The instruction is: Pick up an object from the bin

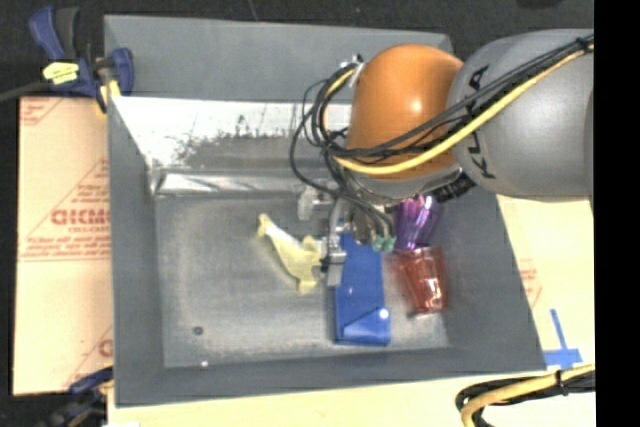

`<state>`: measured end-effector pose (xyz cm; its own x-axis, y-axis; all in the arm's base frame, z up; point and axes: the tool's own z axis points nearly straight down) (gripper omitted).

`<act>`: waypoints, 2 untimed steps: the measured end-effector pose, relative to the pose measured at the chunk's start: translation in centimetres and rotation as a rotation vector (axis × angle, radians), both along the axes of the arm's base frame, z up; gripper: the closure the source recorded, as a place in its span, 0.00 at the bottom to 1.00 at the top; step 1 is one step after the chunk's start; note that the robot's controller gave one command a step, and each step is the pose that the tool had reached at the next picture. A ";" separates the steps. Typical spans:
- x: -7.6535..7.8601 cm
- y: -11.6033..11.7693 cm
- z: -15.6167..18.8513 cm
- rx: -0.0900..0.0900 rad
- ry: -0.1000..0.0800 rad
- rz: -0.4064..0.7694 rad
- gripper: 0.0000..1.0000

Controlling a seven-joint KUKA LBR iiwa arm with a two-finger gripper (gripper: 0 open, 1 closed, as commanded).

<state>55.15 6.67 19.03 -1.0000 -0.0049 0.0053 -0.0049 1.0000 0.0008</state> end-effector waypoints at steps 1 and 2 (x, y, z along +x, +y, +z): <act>0.1 0.0 0.5 0.001 -0.008 -0.002 0.00; 2.0 -2.4 -7.3 0.002 -0.012 -0.075 0.00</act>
Offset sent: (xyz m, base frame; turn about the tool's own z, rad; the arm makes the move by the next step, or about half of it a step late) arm 0.0268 -0.0380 -0.1203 0.1217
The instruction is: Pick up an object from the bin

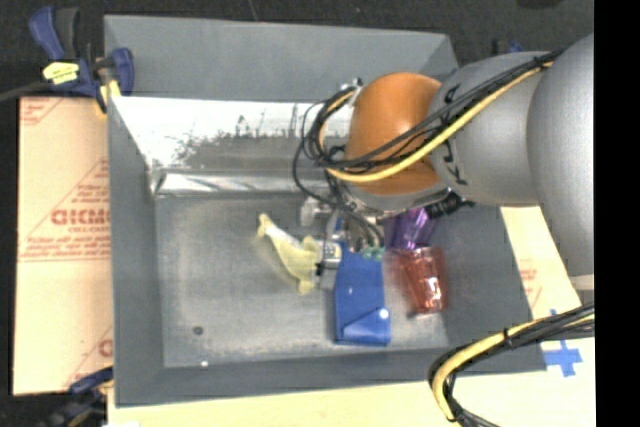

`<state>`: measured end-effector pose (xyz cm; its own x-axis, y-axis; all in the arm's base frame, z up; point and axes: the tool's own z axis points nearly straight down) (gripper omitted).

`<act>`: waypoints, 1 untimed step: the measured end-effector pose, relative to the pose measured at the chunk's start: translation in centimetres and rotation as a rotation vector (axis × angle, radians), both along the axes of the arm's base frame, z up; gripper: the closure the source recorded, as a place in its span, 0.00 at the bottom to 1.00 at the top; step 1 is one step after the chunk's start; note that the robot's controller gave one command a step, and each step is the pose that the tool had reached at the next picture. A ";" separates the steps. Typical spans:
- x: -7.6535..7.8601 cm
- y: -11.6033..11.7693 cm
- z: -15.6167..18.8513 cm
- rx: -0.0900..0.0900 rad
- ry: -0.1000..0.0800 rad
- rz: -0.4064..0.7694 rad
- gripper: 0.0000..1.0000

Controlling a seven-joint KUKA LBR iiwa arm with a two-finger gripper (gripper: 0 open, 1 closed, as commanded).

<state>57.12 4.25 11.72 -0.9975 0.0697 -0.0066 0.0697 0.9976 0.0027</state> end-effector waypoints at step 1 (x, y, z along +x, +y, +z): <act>1.1 0.6 -4.2 0.003 0.000 -0.282 0.00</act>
Offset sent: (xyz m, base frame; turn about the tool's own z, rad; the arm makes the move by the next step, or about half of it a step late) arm 0.0249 -0.0220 -0.0472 -0.5966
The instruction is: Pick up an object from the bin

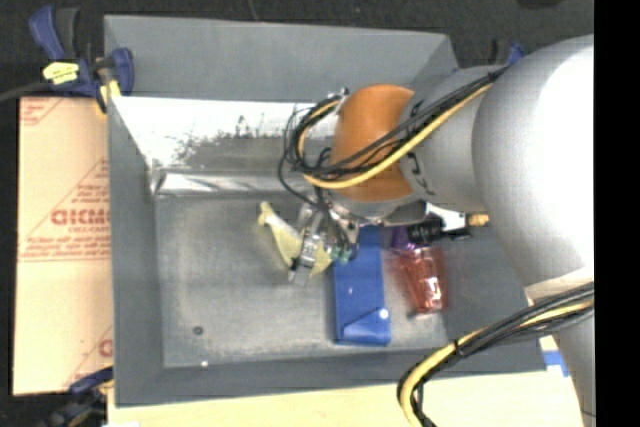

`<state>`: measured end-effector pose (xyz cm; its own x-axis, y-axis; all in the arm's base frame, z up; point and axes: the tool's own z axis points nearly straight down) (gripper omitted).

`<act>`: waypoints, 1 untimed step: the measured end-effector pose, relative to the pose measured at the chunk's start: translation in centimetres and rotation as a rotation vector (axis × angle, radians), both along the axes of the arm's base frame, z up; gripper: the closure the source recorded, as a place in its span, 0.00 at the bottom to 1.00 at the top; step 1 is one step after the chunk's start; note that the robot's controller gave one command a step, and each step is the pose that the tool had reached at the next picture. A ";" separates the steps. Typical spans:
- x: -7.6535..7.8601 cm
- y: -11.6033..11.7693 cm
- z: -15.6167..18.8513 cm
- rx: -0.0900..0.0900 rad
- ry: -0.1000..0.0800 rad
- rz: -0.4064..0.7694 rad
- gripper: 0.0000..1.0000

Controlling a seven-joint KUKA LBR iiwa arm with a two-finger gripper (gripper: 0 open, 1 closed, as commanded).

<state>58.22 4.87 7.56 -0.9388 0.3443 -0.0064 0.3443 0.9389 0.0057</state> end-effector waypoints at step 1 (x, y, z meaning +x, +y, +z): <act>0.7 -1.3 -0.4 -0.004 -0.002 0.413 0.00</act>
Offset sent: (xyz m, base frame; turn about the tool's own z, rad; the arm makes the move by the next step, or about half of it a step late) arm 0.0010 -0.0013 -0.0047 -0.0268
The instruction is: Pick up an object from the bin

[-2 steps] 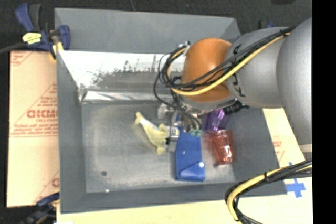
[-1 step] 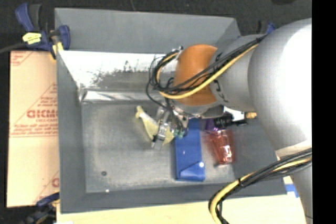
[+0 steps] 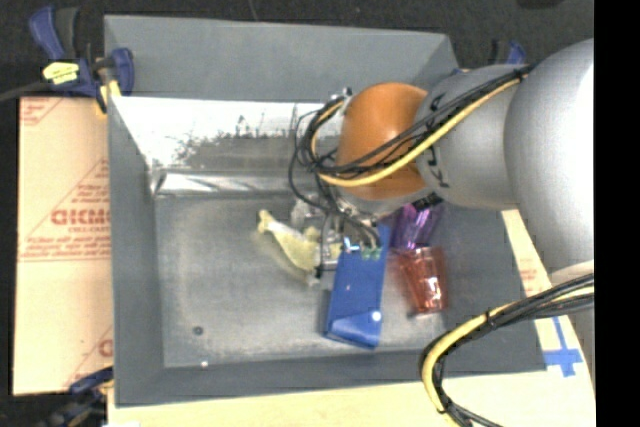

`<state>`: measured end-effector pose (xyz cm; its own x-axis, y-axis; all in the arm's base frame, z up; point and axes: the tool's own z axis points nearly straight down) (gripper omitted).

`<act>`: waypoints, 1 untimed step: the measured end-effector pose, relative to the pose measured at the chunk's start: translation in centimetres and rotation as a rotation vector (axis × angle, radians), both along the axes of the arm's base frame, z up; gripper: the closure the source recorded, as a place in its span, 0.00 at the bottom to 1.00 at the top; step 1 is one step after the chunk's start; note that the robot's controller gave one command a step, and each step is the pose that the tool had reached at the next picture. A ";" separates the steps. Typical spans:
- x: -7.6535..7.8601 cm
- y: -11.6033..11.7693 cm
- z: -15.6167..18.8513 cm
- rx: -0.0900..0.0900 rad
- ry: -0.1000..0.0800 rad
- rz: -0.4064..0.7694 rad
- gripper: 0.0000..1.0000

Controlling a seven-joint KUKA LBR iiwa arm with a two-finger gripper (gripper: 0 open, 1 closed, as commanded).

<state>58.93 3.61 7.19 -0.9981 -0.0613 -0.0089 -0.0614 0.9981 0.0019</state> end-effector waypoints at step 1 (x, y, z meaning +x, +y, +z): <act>-0.3 0.4 0.0 0.002 0.001 -0.032 0.00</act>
Offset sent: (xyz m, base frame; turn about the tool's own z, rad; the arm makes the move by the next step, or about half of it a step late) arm -0.0006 -0.0009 -0.0001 -0.1196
